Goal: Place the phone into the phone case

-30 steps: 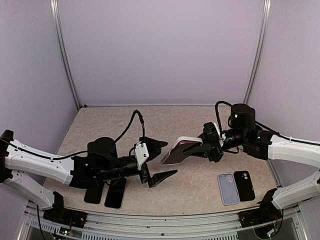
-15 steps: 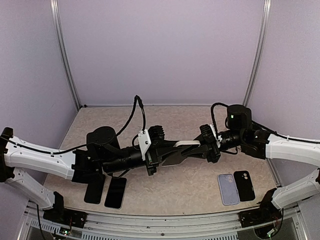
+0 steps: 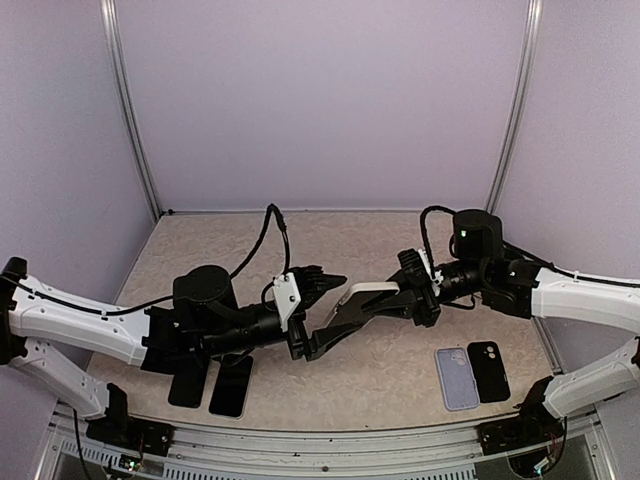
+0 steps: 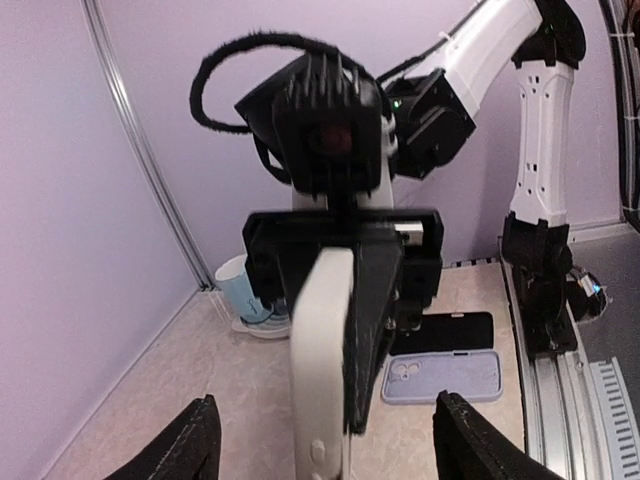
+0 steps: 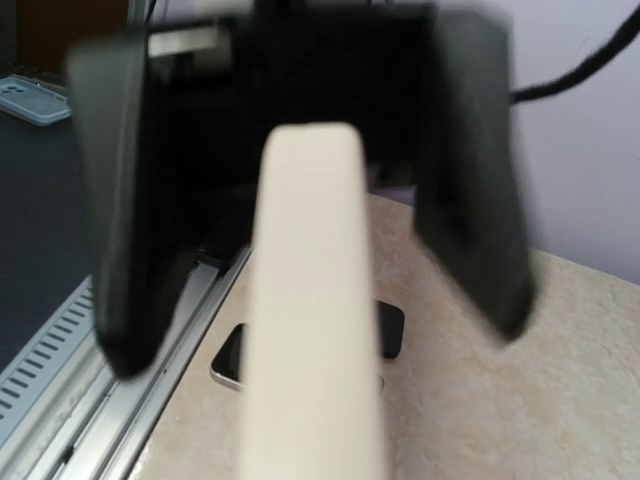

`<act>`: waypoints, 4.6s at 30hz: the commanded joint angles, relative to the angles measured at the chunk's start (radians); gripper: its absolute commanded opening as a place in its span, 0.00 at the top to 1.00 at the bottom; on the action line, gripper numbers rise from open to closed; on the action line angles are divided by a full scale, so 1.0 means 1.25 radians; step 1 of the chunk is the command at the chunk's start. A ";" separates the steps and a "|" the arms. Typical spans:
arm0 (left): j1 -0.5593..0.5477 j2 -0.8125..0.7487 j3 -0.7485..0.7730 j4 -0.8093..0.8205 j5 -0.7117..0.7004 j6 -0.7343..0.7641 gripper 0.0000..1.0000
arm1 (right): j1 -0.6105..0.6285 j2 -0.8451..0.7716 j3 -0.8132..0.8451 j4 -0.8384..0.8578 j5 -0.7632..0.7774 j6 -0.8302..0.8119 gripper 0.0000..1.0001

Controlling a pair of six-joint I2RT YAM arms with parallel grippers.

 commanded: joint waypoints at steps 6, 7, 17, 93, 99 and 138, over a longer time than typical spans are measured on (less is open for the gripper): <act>0.011 -0.041 -0.104 -0.002 -0.014 0.009 0.62 | 0.007 -0.040 0.048 -0.001 -0.006 -0.006 1.00; 0.012 -0.038 -0.104 0.000 -0.009 0.007 0.71 | 0.007 -0.042 0.048 -0.001 -0.009 -0.004 1.00; 0.022 0.006 -0.088 0.017 -0.002 -0.011 0.59 | 0.007 -0.043 0.053 0.008 -0.025 0.006 1.00; 0.157 -0.041 -0.120 -0.135 -0.369 -0.332 0.07 | -0.379 0.539 0.308 -0.272 0.088 0.546 1.00; 0.163 -0.010 -0.125 -0.047 -0.185 -0.347 0.06 | -0.311 0.384 0.270 -0.207 0.018 0.473 1.00; 0.130 0.048 -0.032 0.127 0.119 -0.266 0.98 | -0.032 0.160 0.275 0.061 -0.117 0.455 1.00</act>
